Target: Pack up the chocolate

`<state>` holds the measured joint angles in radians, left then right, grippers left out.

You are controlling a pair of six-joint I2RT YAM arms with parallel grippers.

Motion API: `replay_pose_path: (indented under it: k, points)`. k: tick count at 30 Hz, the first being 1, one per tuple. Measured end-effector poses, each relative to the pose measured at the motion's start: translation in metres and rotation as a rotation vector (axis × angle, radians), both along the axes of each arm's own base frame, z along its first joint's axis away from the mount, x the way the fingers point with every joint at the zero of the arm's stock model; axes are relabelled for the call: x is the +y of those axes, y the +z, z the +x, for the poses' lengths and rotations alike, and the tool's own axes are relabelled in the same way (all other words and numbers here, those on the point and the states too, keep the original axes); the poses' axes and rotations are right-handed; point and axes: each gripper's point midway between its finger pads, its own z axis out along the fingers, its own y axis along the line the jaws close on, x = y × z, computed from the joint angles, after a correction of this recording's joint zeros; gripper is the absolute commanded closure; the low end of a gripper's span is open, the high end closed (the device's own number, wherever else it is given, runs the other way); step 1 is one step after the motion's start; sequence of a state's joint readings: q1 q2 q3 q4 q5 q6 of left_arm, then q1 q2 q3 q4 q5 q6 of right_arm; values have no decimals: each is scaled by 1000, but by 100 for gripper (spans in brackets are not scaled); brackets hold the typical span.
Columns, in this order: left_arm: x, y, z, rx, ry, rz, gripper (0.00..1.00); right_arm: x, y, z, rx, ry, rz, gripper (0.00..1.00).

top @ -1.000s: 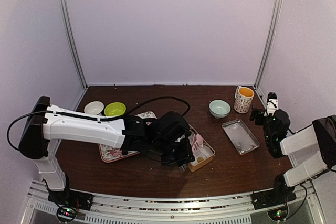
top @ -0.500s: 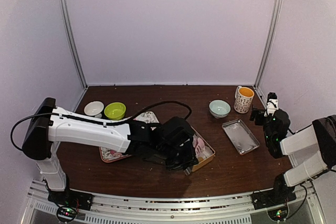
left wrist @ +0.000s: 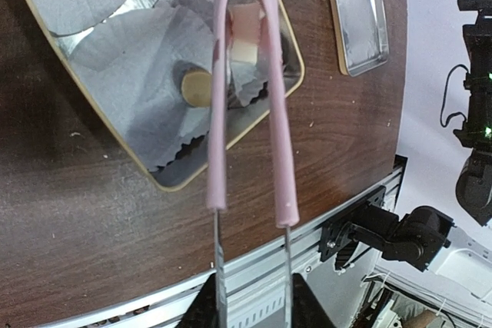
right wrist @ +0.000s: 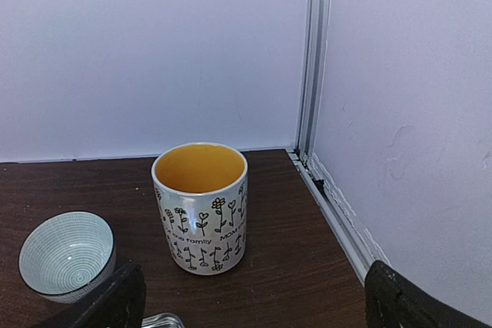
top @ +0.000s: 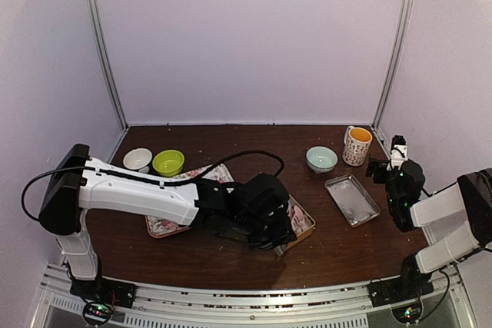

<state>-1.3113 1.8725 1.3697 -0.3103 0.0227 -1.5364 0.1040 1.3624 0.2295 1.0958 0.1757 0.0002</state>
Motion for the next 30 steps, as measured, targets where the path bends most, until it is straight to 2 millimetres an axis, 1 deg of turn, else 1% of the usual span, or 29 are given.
replay_pose_path:
  k: [11, 15, 19, 25, 27, 29, 30]
  points:
    - [-1, 0, -2, -1, -1, -2, 72, 0, 0, 0, 0, 0, 0, 0]
    - [7, -1, 2, -29, 26, 33, 72, 0, 0, 0, 0, 0, 0, 0]
    - [23, 9, 7, -71, 52, 76, 73, 0, 0, 0, 0, 0, 0, 0]
    - [45, 39, 18, -153, 57, 78, 75, 0, 0, 0, 0, 0, 0, 0]
    - [61, 46, 27, -186, 64, 90, 75, 0, 0, 0, 0, 0, 0, 0]
    - [84, 51, 41, -230, 83, 120, 75, 0, 0, 0, 0, 0, 0, 0]
    - [100, 52, 50, -254, 97, 147, 75, 0, 0, 0, 0, 0, 0, 0]
